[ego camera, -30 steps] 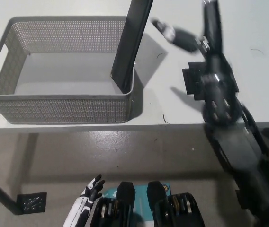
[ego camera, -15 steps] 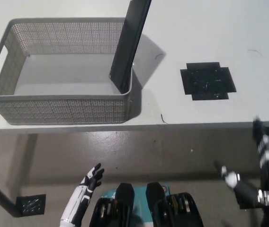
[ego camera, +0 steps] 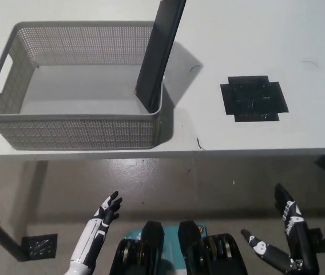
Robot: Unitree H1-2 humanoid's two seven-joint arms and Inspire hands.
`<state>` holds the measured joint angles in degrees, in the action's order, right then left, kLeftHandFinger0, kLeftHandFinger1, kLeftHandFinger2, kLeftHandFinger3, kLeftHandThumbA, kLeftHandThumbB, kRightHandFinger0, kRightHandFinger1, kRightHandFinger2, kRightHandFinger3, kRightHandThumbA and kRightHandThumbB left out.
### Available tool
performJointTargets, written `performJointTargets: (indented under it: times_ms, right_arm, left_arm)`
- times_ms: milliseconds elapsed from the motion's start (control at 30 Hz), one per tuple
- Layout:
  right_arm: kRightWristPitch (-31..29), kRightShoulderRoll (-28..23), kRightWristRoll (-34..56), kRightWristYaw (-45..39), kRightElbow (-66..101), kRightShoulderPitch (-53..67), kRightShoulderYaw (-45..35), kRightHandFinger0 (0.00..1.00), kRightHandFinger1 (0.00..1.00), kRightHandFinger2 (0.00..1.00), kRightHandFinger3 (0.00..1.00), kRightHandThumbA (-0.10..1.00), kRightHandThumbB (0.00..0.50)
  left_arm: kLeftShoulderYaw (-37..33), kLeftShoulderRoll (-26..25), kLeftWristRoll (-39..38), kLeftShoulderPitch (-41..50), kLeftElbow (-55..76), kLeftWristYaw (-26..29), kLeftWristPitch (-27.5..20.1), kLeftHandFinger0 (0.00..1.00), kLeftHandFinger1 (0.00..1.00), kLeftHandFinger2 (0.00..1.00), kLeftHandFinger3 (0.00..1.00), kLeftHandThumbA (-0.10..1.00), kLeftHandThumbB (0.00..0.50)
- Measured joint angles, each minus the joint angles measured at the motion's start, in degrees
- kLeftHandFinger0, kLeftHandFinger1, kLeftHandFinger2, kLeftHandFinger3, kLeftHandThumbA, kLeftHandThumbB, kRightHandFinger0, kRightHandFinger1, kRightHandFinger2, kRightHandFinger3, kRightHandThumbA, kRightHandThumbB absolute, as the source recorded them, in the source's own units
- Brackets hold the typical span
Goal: A notebook is kept standing on the table on the right hand side and a container is kept on the left hand side and the robot uses its right hand to grab the notebook and places it in the container
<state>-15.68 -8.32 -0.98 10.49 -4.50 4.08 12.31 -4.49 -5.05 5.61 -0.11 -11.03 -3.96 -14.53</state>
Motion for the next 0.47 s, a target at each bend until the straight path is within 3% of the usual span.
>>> performJointTargets:
  times_ms: [467]
  right_arm:
    - [-0.1, 0.0, 0.1, -5.2, -3.0, -1.0, -0.8, 1.0, 1.0, 1.0, 1.0, 0.84, 0.232]
  left_arm:
    - [0.0, 0.1, 0.0, -0.7, 0.0, 0.0, 0.1, 1.0, 1.0, 1.0, 1.0, 1.0, 0.23]
